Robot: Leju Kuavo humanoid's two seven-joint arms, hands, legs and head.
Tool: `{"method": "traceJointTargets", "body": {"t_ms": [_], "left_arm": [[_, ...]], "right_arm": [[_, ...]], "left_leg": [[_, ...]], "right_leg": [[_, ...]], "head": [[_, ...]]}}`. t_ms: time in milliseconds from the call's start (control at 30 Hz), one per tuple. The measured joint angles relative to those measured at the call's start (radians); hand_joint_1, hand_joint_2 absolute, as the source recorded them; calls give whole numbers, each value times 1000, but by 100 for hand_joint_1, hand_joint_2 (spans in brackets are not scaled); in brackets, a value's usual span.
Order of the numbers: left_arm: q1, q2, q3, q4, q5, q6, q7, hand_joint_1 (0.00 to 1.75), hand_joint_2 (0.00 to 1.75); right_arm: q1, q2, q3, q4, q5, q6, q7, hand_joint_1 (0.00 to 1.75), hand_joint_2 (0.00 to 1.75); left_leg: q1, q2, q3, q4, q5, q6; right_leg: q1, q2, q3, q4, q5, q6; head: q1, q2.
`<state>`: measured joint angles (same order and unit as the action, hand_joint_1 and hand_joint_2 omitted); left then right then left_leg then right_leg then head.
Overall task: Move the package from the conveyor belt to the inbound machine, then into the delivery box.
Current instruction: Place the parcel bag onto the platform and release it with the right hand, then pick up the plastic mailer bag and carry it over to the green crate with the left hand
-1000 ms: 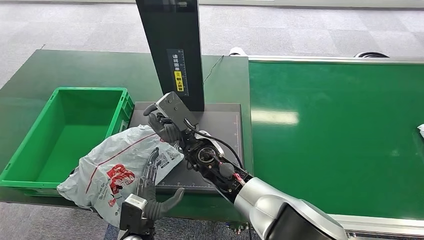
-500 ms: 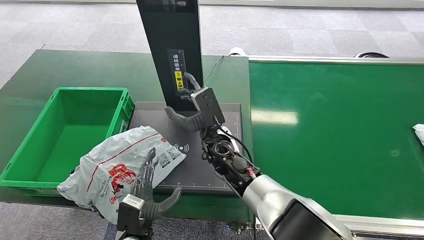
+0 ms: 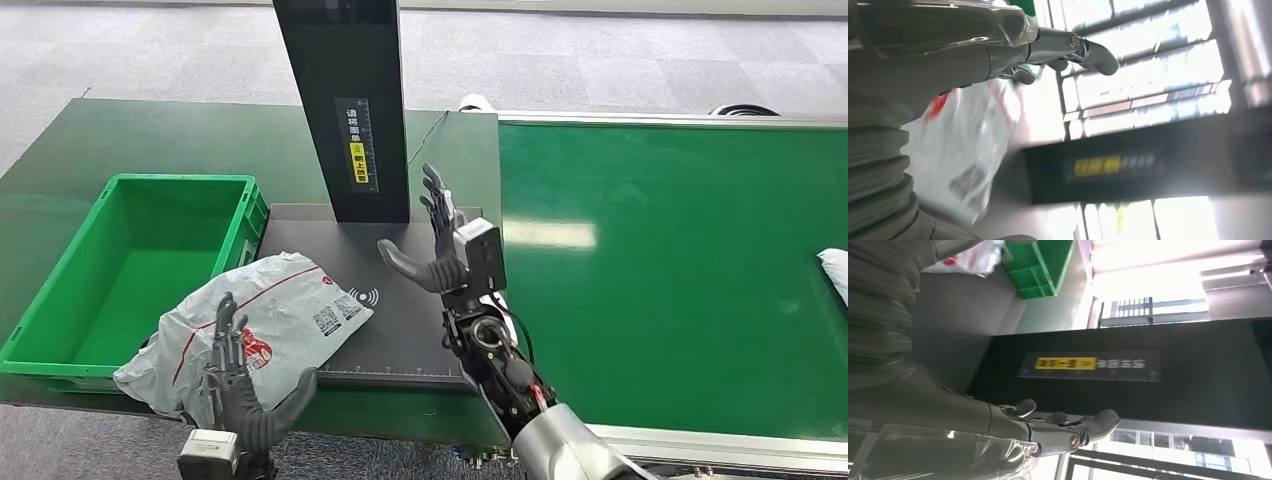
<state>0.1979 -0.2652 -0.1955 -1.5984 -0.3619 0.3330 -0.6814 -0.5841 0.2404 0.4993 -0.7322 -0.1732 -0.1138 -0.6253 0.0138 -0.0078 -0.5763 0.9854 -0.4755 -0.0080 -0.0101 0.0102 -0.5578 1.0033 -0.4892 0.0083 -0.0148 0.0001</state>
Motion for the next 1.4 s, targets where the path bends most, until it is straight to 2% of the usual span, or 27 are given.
{"method": "traceJointTargets", "body": {"t_ms": [100, 200, 267, 300, 433, 500, 567, 700, 767, 967, 1267, 1333, 1367, 1400], "left_arm": [[30, 3, -6, -88, -54, 132, -9, 0, 175], [55, -4, -8, -160, -224, 303, -18, 0, 175], [60, -25, 20, -230, -419, 343, 3, 0, 175], [54, -37, 44, -276, -534, 347, 40, 0, 175], [5, -61, 87, -426, -1060, 349, 300, 0, 175], [-9, -66, 94, -446, -1210, 349, 314, 0, 175], [-15, -68, 114, -445, -1232, 349, 258, 0, 175], [-19, -74, 192, -376, -1212, 349, 54, 0, 175], [-14, -74, 236, -334, -1211, 349, 0, 0, 175], [-12, -75, 295, -276, -1209, 349, -15, 0, 175], [-12, -72, 319, -243, -1209, 349, -19, 0, 175], [-15, -50, 323, -219, -1209, 342, 2, 0, 175], [-37, -21, 319, -189, -1209, 322, 42, 0, 175], [-87, 20, 302, -141, -1210, 277, 120, 0, 175]], "right_arm": [[126, -8, -82, -115, 60, 36, 5, 0, 175], [249, -9, -141, -209, 102, 54, 14, 0, 175], [322, -9, -175, -249, 119, 60, 18, 0, 175], [350, -9, -192, -264, 126, 62, 19, 0, 175], [403, -8, -240, -301, 151, 74, 21, 0, 175], [415, -4, -258, -313, 155, 81, 22, 0, 175], [425, -2, -275, -324, 155, 88, 21, 0, 175], [441, 0, -302, -348, 162, 91, 19, 0, 175], [449, 1, -314, -358, 164, 91, 19, 0, 175], [459, 2, -330, -371, 164, 91, 19, 0, 175], [463, 2, -340, -375, 164, 91, 19, 0, 175], [466, 2, -343, -377, 164, 91, 18, 0, 175], [471, 2, -346, -380, 164, 91, 17, 0, 175], [476, 2, -349, -384, 164, 91, 16, 0, 175]], "left_leg": [[0, 0, 0, 0, 0, 0], [0, 0, 0, 0, 0, 0], [0, 0, 0, 0, 0, 0], [0, 0, 0, 0, 0, 0], [0, 1, 2, 0, 0, 0], [0, 1, 3, 0, 0, 0], [0, 2, 3, 0, 0, 0], [0, 2, 3, 0, 0, 0], [0, 2, 3, 0, 0, 0], [0, 2, 2, 0, 0, 0], [0, 2, 3, 0, 0, 0], [0, 2, 3, 0, 0, 0], [0, 1, 4, 0, 0, 0], [1, -2, 3, 0, 1, 0]], "right_leg": [[0, 0, 0, 0, 0, 0], [0, 0, 0, 0, -1, 0], [0, 0, 0, 0, -1, 0], [0, 0, 0, 0, -1, 0], [0, 0, 2, 0, 0, -1], [0, 0, 3, 0, 0, 0], [0, 0, 3, 0, 0, 0], [0, 0, 2, 0, 0, 0], [0, 1, 2, 0, 0, 0], [0, 1, 2, 0, 0, 0], [0, 1, 2, 0, 0, 0], [0, 1, -1, -1, 0, -1], [0, -1, -4, -1, -1, -1], [0, -4, -7, -1, -1, -1]], "head": [[0, 0], [0, 0], [0, 0], [0, 0], [0, 0], [0, 0], [0, 0], [0, 0], [0, 0], [0, 0], [0, 0], [0, 0], [0, 0], [0, 0]]}}
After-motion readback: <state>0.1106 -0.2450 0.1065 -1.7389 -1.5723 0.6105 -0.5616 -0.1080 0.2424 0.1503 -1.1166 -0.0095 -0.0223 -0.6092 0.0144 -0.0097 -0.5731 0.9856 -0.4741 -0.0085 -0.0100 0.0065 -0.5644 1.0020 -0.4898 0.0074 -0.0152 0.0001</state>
